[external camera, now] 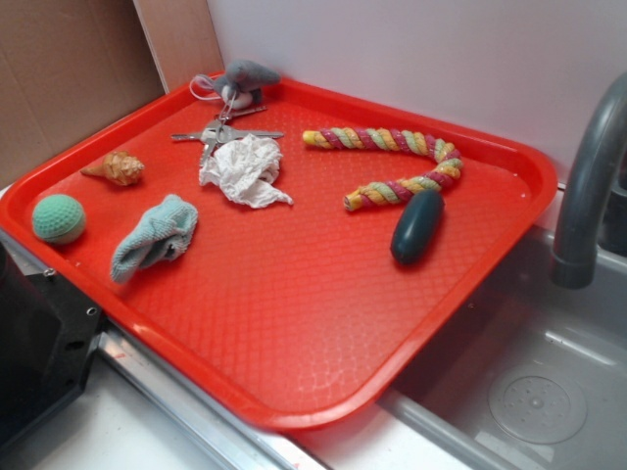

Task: Grab the shell.

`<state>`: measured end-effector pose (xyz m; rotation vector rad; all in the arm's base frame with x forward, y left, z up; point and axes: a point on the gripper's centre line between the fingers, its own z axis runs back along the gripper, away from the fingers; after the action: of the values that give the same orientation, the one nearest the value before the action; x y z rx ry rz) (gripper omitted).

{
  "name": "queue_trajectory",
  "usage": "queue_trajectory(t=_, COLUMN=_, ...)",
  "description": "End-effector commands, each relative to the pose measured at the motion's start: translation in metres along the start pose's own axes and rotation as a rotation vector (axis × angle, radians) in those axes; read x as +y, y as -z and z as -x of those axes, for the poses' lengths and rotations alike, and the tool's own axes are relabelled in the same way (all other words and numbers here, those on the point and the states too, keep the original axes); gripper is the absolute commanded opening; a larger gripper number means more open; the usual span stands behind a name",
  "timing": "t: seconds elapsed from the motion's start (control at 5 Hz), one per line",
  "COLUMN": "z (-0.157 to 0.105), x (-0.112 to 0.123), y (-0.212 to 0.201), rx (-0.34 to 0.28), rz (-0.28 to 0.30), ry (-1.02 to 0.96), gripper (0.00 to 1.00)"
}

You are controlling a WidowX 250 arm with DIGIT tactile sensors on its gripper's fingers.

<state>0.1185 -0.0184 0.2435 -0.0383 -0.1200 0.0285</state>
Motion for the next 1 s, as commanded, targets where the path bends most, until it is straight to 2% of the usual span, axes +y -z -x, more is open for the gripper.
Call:
queue_trajectory(t=0.0, z=0.0, x=0.0, y=0.0, rx=0.0, rz=0.0, ry=0.0, gripper=1.0)
queue_trajectory(t=0.2, z=-0.007, x=0.041, y=0.044, rx=0.065, rz=-0.115, ry=-0.083, gripper=1.0)
queue_trajectory(t=0.4, z=-0.01, x=0.072, y=0.07, rx=0.019, rz=-0.135, ry=0.037, gripper=1.0)
queue_trajectory(t=0.6, z=-0.022, x=0.111, y=0.091, rx=-0.086, rz=-0.118, ry=0.283, gripper=1.0)
queue_trajectory(t=0.8, z=-0.022, x=0.138, y=0.111, rx=-0.042, rz=-0.142, ry=0.522, gripper=1.0)
